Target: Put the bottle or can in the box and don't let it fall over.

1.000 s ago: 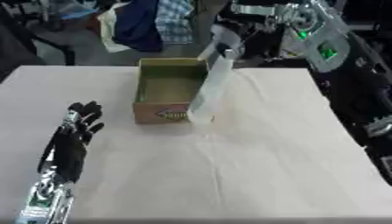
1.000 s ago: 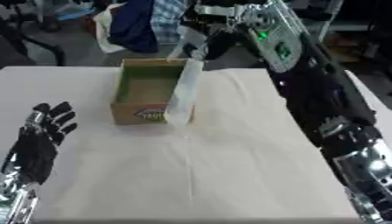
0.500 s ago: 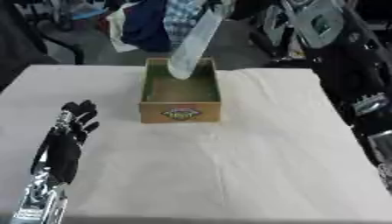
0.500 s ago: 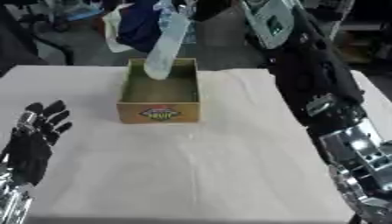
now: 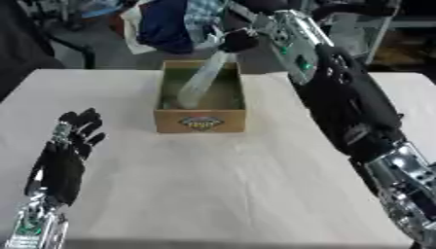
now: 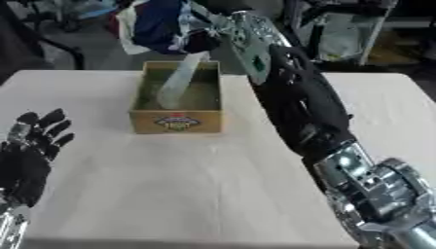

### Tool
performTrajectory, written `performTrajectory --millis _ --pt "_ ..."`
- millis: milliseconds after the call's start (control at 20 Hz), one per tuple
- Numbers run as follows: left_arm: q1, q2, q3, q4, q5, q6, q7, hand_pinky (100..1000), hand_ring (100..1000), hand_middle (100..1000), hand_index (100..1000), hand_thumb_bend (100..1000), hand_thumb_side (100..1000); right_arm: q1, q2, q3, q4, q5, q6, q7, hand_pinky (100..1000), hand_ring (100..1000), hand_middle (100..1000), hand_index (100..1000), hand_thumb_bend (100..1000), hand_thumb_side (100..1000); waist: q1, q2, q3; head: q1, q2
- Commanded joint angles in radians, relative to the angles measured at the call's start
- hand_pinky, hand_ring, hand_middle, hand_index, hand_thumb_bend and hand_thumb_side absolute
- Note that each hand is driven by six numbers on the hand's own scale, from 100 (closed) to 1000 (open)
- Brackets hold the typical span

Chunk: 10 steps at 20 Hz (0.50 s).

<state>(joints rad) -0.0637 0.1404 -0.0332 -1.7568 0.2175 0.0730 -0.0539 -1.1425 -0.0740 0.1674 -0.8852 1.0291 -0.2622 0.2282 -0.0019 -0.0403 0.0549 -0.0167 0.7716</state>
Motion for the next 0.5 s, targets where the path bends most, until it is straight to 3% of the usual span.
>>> performTrajectory --millis 50,150,250,400,500 --pt "-0.014 0.006 0.006 -0.022 0.002 -0.002 0.002 927 931 941 766 100 879 -0.003 -0.036 -0.002 -0.088 -0.021 -0.006 -0.085 974 1000 1000 1000 100 357 0.003 -0.005 -0.006 0.014 -0.002" --pt "-0.013 0.009 0.011 -0.023 0.001 -0.004 0.007 927 931 940 766 100 879 0.027 -0.072 0.007 -0.155 -0.119 -0.001 -0.132 952 979 979 1000 100 223 0.001 -0.005 -0.014 0.025 -0.002" --pt "-0.010 0.012 0.015 -0.023 0.000 -0.005 0.012 927 931 941 766 100 880 0.077 -0.116 0.017 -0.246 -0.252 0.020 -0.158 936 955 945 1000 100 170 -0.003 -0.005 -0.025 0.036 -0.002" --pt "-0.006 0.017 0.021 -0.024 -0.003 -0.006 0.017 928 932 941 765 100 880 0.205 -0.178 0.024 -0.423 -0.495 0.076 -0.177 917 932 913 983 100 275 -0.009 -0.004 -0.042 0.058 -0.002" --pt "-0.004 0.019 0.026 -0.026 -0.005 -0.008 0.021 930 932 941 766 100 880 0.337 -0.213 0.021 -0.561 -0.694 0.114 -0.187 911 922 900 971 100 362 -0.012 0.000 -0.052 0.068 -0.002"
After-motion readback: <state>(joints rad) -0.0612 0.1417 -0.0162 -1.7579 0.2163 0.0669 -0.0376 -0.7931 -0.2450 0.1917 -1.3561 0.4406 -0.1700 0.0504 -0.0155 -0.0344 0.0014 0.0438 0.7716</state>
